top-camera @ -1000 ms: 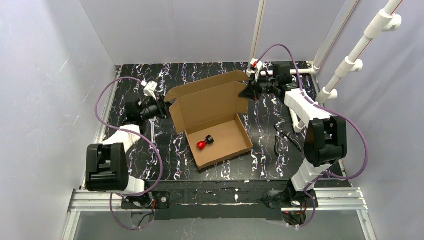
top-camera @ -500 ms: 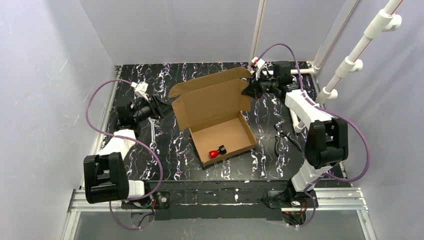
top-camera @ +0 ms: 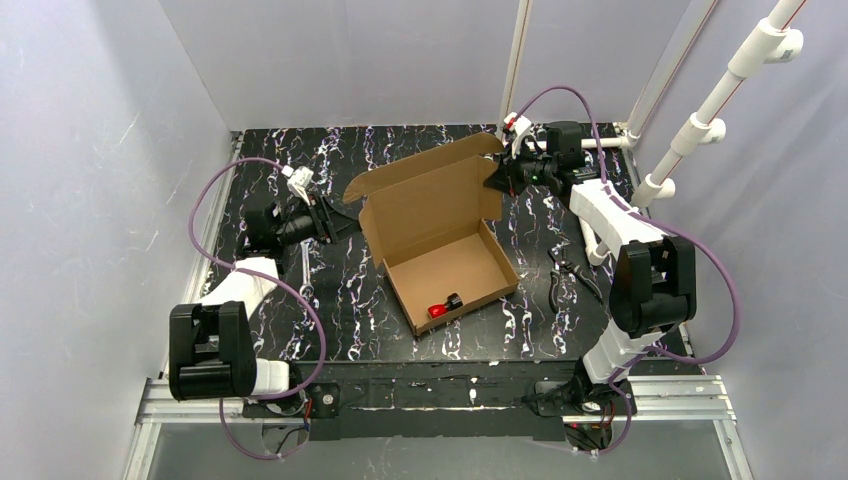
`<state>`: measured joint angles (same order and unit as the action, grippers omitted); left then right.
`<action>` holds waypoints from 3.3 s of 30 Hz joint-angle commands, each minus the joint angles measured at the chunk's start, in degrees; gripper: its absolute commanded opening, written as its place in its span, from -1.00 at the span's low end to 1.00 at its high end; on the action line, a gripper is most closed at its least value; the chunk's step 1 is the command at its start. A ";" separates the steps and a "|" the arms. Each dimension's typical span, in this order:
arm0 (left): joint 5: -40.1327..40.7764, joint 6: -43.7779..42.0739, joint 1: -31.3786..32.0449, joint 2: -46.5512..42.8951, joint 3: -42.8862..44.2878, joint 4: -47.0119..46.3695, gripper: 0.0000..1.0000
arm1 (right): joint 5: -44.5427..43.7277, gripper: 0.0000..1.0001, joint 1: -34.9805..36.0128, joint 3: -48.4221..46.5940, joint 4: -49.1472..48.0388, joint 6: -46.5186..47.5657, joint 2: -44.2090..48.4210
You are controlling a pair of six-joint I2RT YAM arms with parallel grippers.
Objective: Fold the paper box
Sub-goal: Close the paper box at the center of the board.
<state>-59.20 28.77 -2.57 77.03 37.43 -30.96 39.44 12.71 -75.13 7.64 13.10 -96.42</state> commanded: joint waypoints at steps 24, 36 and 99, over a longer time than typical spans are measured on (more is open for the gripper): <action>-5.93 -1.37 0.55 -3.95 -2.23 -0.07 0.40 | 0.62 -0.97 -0.23 -1.95 -2.98 -3.50 -0.43; -2.60 -6.80 6.64 0.89 1.50 -1.90 0.50 | 2.79 -0.97 0.45 -0.34 -5.51 -6.14 -0.25; 4.22 8.13 -6.11 19.52 12.57 -1.92 -0.50 | 2.99 -0.97 1.18 1.95 -7.97 -7.22 -0.91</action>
<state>-48.99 40.01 -12.32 95.81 46.50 -32.08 41.58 13.89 -71.59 0.03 4.91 -97.01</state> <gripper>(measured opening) 0.247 0.075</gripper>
